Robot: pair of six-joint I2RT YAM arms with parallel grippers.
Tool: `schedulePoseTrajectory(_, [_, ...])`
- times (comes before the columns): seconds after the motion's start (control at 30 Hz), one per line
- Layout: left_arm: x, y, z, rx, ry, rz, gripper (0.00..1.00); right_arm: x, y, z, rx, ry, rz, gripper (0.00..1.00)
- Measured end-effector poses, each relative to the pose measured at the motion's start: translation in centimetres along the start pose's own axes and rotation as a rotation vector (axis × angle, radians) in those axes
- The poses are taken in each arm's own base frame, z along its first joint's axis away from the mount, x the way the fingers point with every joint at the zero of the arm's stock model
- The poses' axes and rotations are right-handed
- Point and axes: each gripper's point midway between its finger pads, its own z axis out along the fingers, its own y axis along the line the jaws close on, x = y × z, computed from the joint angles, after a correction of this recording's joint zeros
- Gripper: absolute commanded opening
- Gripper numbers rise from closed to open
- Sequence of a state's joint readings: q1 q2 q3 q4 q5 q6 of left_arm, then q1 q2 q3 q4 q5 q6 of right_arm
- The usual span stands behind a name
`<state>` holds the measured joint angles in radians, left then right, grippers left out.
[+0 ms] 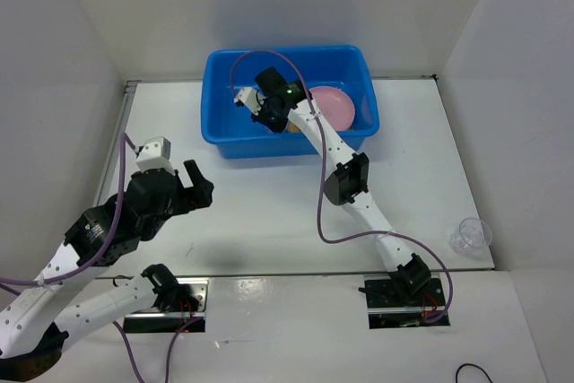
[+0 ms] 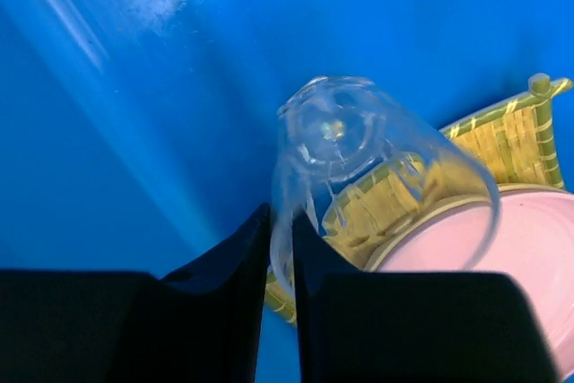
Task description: Place the mixed dishes into the plastic bin
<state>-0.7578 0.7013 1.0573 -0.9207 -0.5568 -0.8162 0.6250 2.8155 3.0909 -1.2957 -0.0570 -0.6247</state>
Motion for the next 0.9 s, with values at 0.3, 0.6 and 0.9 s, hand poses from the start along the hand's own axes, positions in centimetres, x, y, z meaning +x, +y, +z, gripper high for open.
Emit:
schedulePoseTrajectory(0.3, [0.0,0.0,0.0,0.000,-0.002,-0.001,1.00,-3.7,-0.3,-2.6,0.091,-0.079,-0.027,0.77])
schedulePoseTrajectory(0.6, [-0.6,0.3,-1.0,0.026,-0.034,-0.025,1.00,-9.9,-0.5,-24.3,0.294,-0.345,0.103,0.98])
schedulePoseTrajectory(0.9, [-1.2,0.5,-1.9,0.058,-0.064,-0.050,1.00,6.4,0.7,-36.9,0.448,-0.130,0.259,0.98])
